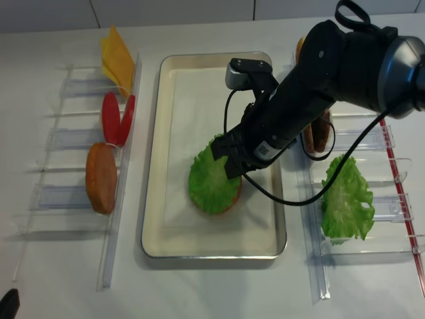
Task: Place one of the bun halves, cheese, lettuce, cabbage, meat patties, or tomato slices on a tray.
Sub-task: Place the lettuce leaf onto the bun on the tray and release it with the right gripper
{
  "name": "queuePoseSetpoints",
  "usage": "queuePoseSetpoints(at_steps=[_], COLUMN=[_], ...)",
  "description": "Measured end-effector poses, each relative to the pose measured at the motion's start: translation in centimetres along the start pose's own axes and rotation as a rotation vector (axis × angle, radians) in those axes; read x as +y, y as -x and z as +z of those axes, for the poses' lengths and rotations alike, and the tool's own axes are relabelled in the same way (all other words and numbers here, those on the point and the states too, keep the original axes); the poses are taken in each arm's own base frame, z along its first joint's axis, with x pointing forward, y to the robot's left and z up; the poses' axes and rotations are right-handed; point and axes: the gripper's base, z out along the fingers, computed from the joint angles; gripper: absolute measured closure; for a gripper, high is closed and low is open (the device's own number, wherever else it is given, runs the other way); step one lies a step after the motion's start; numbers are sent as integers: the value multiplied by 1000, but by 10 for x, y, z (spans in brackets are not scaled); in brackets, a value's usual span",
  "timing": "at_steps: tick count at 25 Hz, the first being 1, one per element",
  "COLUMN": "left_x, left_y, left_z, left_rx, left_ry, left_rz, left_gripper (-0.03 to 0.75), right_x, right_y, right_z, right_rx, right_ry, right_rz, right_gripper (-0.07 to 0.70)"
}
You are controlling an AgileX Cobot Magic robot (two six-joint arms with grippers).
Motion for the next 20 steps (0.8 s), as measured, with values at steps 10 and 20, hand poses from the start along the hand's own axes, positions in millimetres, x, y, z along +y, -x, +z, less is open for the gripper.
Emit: queuePoseSetpoints(at_steps=[10,20], left_x=[0,0], left_y=[0,0], left_z=[0,0], left_rx=[0,0], left_ry=[0,0], left_rz=[0,0], left_gripper=[394,394], right_x=[-4,-2], right_y=[-1,-1], right_z=[3,-16], right_rx=[16,34], right_ry=[-22,-120], right_rz=[2,-66], right_gripper=[470,244])
